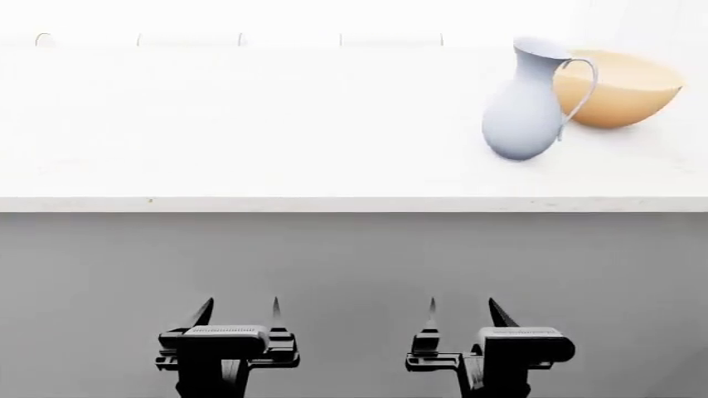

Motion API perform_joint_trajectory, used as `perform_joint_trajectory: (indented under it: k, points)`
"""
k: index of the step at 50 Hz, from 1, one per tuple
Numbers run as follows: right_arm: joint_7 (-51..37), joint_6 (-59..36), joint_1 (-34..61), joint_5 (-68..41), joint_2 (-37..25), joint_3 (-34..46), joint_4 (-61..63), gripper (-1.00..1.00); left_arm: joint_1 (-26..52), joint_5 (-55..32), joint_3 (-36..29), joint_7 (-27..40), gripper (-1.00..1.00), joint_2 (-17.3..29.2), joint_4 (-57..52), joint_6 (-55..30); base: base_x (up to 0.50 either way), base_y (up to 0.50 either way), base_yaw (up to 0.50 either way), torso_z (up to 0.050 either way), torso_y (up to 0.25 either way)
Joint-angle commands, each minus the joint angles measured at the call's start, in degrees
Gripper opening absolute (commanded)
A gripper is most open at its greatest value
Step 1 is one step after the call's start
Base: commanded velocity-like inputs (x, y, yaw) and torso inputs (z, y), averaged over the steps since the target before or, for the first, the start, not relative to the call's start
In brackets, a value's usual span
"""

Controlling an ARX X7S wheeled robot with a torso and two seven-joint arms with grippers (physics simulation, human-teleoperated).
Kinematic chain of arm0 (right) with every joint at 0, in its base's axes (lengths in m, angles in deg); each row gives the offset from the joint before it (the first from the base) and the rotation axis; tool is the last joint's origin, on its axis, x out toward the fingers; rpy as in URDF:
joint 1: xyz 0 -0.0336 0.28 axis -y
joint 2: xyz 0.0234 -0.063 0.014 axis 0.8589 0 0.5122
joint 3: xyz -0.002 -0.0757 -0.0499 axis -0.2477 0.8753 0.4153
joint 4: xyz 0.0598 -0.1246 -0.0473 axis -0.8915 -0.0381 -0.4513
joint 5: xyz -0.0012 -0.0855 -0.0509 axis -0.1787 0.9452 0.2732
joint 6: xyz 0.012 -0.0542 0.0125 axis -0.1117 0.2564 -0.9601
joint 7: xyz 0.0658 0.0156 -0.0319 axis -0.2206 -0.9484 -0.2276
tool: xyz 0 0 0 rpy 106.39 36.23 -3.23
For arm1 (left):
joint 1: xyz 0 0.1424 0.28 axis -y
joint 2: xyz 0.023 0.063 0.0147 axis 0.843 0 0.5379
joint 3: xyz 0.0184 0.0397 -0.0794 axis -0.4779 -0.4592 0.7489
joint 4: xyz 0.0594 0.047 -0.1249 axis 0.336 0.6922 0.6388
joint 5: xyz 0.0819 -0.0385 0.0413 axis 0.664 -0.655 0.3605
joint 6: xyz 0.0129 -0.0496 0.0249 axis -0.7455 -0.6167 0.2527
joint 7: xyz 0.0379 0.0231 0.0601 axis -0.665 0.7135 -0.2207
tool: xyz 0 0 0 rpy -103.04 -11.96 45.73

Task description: Pick the pitcher and bowl and place them in the sink. Then turn on the water.

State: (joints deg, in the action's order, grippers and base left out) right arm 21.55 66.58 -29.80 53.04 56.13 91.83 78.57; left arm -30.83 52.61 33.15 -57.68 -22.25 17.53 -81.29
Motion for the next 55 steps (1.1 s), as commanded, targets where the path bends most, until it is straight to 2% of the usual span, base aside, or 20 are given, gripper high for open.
perform_joint_trajectory:
  k: [1,55]
  points:
    - [-0.9,0.4,0.2,-0.7,-0.7,0.8,-0.4,1.0,0.2,-0.6,-0.9,1.0,1.0,0.7,0.4,0.0,0.0,-0.5,0.0,0.0,0.0]
    - [-3.6,1.1,0.5,-2.7,-3.1,3.8,-0.4,1.0,0.7,-4.0,-3.3,3.4,1.0,2.7,0.8,-0.2,0.0,-0.5,0.0,0.0,0.0]
